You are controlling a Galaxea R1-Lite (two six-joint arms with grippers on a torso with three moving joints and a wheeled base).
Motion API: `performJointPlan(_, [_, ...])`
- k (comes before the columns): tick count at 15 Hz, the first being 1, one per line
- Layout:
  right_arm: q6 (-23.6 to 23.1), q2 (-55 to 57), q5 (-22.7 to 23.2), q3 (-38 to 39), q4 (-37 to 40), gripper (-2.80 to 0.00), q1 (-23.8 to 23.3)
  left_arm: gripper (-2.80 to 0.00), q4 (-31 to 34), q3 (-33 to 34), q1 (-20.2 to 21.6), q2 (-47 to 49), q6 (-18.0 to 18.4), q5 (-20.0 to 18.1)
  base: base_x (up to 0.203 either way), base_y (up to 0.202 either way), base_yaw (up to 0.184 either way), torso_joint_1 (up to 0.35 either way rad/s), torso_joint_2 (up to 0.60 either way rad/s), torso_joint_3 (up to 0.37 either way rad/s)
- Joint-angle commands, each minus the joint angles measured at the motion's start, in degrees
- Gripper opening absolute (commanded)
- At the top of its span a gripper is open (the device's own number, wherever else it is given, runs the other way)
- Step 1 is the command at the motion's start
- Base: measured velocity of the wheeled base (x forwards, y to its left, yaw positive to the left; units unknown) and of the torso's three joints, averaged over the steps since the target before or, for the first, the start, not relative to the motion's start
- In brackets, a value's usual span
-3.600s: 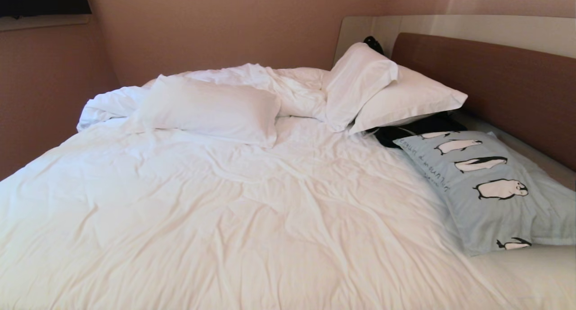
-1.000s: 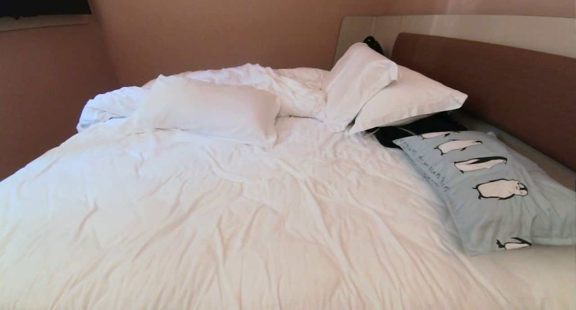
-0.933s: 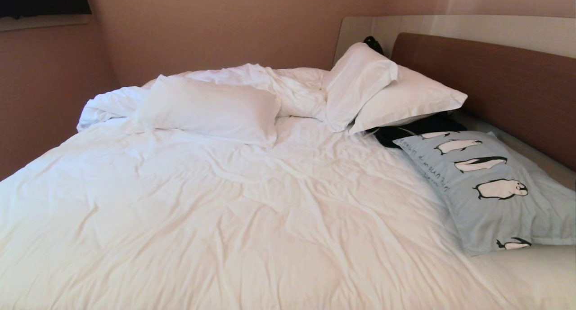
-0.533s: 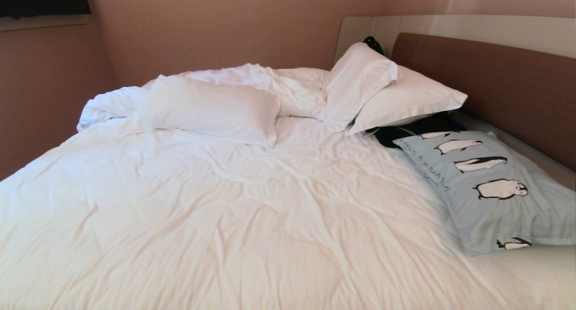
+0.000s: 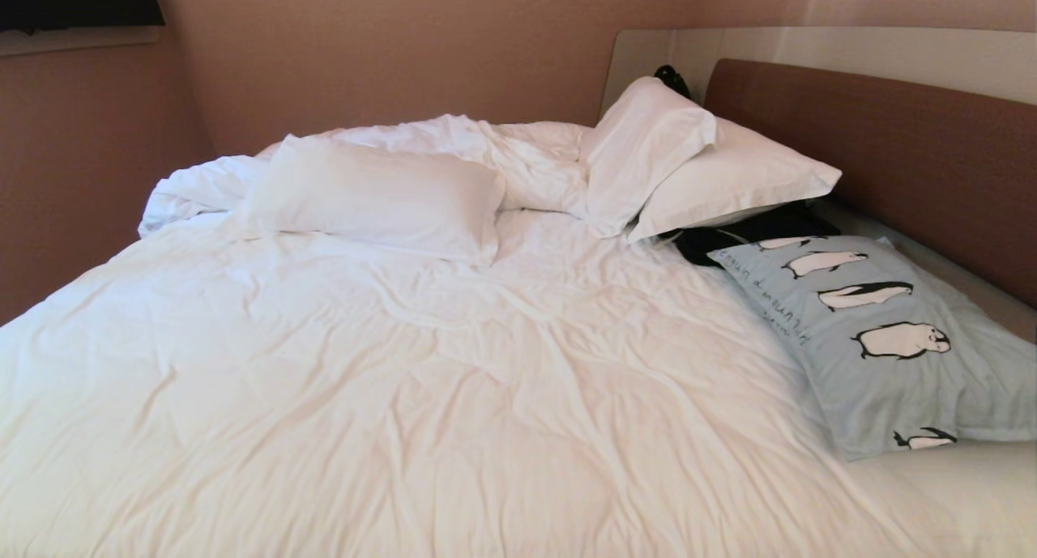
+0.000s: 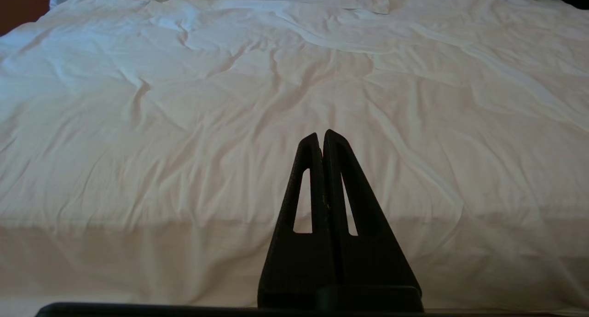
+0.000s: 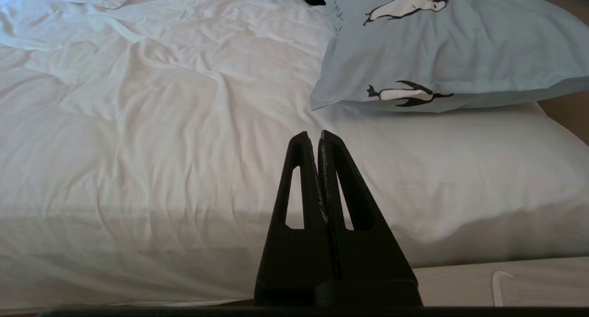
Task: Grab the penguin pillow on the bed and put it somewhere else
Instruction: Pick up the pillow
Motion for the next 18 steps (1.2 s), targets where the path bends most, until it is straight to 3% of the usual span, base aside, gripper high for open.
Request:
performJointPlan(1, [0.0,0.0,0.0,0.0,0.0,-2.8,0.0,-2.8,0.0,0.0,0.0,0.0,0.0,0.0,0.0,0.0,0.0,0.0,0.0,0.0])
performJointPlan(18, [-0.2,0.0,0.0,0.1,-0.1,-2.8,0.0,-2.8,0.0,0.0,0.0,0.0,0.0,0.1,0.0,0.0,0.0,0.0,0.0,0.0])
